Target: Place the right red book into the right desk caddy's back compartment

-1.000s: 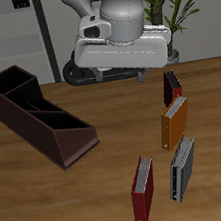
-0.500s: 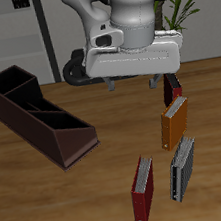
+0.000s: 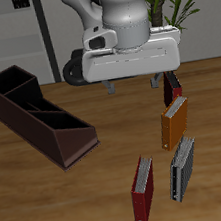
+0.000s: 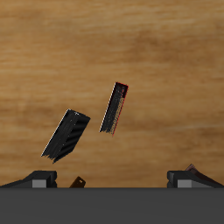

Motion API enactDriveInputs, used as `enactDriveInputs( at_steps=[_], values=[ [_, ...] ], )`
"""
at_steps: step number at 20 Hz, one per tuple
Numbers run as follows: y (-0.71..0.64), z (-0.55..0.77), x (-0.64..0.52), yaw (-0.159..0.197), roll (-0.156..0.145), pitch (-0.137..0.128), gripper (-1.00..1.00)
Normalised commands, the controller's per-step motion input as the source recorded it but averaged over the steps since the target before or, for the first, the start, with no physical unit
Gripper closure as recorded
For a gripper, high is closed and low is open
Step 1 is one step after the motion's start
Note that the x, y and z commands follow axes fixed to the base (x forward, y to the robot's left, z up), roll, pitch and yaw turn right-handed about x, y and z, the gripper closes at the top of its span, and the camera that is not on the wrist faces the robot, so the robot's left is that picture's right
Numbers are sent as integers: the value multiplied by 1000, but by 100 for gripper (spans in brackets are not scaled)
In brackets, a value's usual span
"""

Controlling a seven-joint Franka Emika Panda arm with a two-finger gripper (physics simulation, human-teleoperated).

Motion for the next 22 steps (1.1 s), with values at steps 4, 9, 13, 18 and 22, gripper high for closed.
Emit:
enactDriveInputs(
  at_steps=[4,9,13,18,22],
  values=[
    [-141,-10,135,-41,-21,-7,-100],
    [-25,-32,100,2,34,-26,-100],
    [-41,-134,86,-23,-51,-26,-100],
    [-98,-110,124,-9,-26,-28,-100],
    [-98,-175,19,-45,-8,-9,-100]
  ],
)
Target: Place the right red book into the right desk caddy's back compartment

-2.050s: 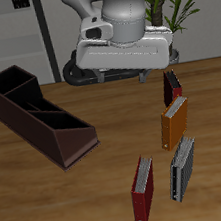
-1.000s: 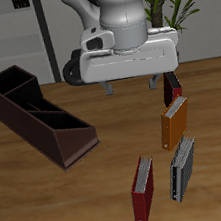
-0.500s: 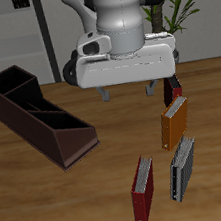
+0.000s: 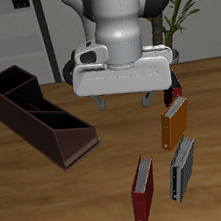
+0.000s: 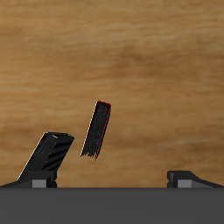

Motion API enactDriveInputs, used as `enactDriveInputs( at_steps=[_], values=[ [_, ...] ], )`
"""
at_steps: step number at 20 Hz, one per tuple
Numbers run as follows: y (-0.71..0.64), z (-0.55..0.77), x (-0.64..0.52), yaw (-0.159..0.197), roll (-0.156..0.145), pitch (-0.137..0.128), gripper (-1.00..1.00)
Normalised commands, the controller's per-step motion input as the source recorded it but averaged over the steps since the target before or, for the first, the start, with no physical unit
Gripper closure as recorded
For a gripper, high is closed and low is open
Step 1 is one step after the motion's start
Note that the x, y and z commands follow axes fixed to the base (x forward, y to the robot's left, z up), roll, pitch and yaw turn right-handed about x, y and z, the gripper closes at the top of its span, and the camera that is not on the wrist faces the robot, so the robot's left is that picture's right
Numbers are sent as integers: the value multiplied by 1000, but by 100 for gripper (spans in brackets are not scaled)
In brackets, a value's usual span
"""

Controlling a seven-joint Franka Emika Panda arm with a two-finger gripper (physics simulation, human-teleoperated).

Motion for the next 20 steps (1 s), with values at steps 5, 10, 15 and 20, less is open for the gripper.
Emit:
enactDriveInputs(
  at_steps=[5,10,15,20],
  values=[
    [-61,-190,68,-42,-6,-24,-100],
    [-90,-160,99,-41,-21,-12,-100],
    [-35,-201,146,-23,-23,30,-100],
    [44,-107,91,-4,4,9,-100]
  ],
)
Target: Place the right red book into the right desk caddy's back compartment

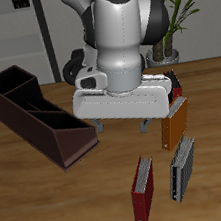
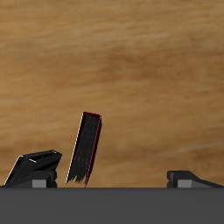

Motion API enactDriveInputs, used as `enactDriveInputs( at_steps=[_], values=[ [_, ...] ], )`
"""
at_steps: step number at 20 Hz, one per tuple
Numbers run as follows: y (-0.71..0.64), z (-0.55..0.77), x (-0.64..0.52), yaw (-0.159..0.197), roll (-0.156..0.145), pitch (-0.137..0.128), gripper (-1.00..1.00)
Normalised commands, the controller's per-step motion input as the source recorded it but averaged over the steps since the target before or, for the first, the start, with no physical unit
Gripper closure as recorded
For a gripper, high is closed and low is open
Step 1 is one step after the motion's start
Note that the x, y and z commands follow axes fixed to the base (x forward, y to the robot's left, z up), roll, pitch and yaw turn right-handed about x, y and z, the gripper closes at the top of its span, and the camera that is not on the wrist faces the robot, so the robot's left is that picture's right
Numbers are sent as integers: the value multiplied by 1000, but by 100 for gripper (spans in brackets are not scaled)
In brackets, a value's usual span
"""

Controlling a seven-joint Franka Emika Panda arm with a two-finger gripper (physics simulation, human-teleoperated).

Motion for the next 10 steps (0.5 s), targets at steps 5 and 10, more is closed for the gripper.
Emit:
enactDriveInputs(
  at_steps=[5,10],
  values=[
    [167,-133,63,-2,24,18,-100],
    [130,-49,48,-25,8,14,-100]
  ],
)
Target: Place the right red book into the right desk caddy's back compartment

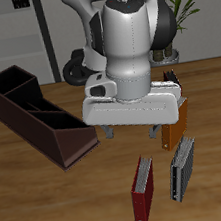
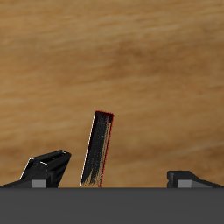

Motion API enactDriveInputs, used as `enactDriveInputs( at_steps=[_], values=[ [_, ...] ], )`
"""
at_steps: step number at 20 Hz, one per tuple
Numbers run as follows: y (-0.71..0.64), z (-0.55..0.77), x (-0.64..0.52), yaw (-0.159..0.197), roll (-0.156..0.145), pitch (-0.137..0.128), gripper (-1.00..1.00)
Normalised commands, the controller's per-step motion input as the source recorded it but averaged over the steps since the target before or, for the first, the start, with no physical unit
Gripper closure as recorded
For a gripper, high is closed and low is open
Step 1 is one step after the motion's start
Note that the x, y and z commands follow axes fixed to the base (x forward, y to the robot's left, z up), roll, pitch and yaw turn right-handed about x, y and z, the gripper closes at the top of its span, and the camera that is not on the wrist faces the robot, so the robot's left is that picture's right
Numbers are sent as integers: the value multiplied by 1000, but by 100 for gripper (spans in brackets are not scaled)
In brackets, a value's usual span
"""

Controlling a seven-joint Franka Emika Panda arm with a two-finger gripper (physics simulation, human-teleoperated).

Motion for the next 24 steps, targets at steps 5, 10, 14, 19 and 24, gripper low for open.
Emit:
enactDriveInputs(
  at_steps=[5,10,14,19,24],
  values=[
    [26,7,90,-11,-5,3,-100],
    [0,106,134,-37,-11,-1,-100],
    [-14,55,100,-27,-19,-13,-100],
    [40,-120,110,-25,-3,20,-100],
    [14,-200,66,5,8,24,-100]
  ],
)
